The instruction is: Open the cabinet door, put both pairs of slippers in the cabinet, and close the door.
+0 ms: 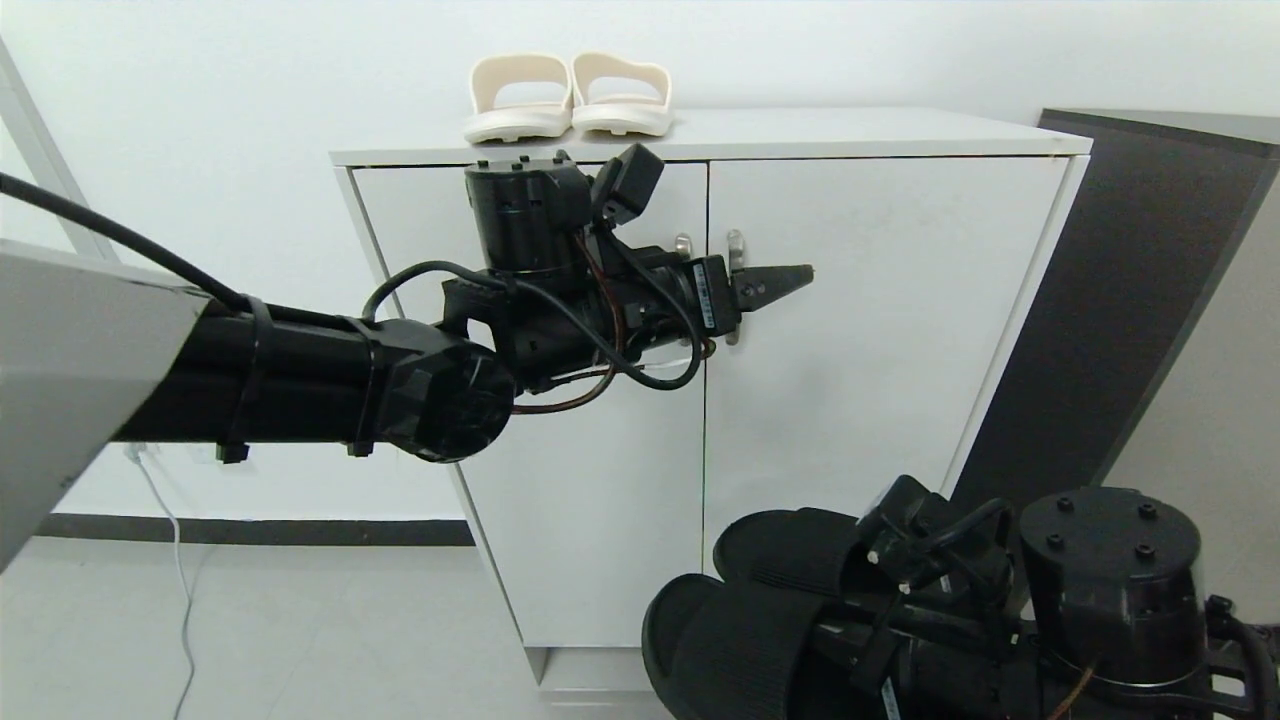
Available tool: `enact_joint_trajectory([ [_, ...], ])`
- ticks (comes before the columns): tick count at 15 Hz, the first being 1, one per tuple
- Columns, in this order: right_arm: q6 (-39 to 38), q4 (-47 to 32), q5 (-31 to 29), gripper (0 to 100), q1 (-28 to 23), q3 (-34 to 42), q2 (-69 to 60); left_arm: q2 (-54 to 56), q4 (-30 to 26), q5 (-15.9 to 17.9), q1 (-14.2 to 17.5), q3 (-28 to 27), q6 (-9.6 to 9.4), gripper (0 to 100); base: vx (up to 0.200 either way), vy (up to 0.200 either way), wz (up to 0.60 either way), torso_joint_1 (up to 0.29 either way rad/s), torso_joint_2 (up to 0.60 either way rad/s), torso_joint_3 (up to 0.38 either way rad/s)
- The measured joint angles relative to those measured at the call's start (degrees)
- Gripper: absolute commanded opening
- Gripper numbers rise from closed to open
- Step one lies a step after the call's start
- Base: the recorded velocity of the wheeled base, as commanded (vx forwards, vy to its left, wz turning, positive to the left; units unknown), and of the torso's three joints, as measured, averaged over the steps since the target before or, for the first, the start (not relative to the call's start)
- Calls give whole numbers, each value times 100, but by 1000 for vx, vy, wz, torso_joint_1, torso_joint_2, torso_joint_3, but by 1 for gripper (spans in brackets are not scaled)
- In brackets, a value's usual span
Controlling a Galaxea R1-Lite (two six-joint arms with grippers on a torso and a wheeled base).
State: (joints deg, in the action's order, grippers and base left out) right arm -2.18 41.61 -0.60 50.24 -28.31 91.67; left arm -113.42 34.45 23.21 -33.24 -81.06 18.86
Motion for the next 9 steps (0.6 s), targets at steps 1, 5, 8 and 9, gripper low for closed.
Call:
enact_joint_trajectory([
  [1,-2,0,-2,0,0,2,0,-17,-2,5,4,-1,0,0,0,0,0,0,0,0],
  [5,-2,0,60,0,0,26,9,-20,-16,-11,-10,77,-4,0,0,0,0,0,0,0],
  [8,-2,5,581,0,4,150,-24,245,156,10,-79,581,-1,0,0,0,0,0,0,0],
  [9,-2,33,719,0,12,199,-39,345,219,5,-121,755,0,0,0,0,0,0,0,0],
])
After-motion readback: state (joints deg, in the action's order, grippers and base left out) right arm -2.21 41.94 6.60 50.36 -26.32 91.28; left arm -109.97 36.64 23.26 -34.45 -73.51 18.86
